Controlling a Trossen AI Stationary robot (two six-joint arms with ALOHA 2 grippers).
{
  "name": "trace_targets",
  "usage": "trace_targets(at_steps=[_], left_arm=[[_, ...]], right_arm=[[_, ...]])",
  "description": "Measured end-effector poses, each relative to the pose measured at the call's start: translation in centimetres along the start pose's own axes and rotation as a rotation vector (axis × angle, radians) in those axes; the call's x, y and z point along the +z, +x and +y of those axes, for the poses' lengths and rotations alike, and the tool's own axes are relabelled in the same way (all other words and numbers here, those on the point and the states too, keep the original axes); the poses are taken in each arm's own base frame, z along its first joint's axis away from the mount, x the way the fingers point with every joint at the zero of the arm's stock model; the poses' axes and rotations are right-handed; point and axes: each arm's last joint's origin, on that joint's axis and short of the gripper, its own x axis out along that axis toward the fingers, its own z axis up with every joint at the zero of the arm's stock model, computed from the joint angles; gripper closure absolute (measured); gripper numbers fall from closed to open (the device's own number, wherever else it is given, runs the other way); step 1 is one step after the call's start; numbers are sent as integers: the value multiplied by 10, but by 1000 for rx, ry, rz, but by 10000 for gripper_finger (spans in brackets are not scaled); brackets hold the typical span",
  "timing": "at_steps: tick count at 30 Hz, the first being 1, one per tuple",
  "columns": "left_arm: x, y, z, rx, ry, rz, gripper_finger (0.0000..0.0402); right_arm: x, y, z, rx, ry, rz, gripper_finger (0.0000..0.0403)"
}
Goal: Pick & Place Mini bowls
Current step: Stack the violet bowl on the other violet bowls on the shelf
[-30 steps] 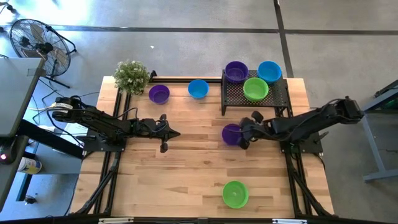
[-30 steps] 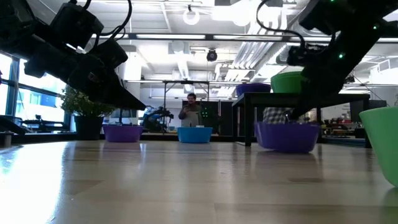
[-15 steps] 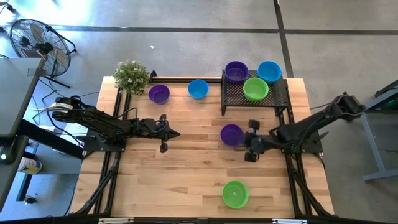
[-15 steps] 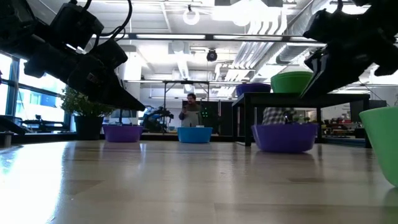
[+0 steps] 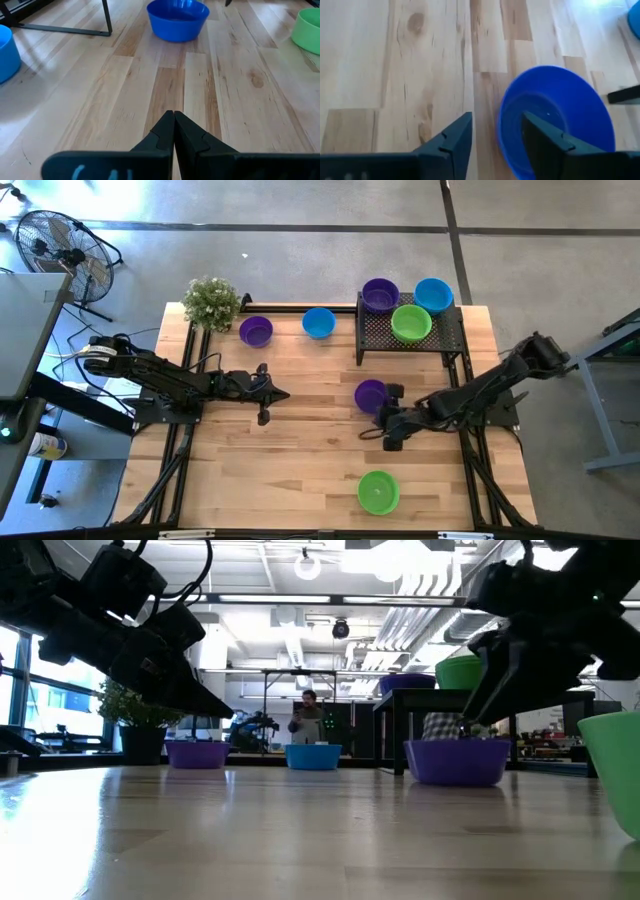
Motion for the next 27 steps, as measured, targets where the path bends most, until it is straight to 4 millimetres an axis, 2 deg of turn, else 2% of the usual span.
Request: trace_targets(at_steps=[3,7,10,14,19,24,27], left_arm=[[0,0,0,-2,0,1,401],[0,0,0,-15,0,3,401],[-1,0,0,-15,1,6,401],[-1,0,0,-16,1,9,401],[-1,0,0,-18,1,10,401],[-1,0,0,-18,1,9,401],[-1,0,0,-18,1,9,401]], right_arm=[[4,10,2,-36,-55,63,241],[3,26,0,-60,-76,135,253],[1,33,-1,-50,-80,161,276],[-1,39,-5,-64,-76,186,325],[1,36,-5,-83,-116,169,394],[8,22,-1,-65,-145,128,393],[21,8,4,-38,-150,76,400]])
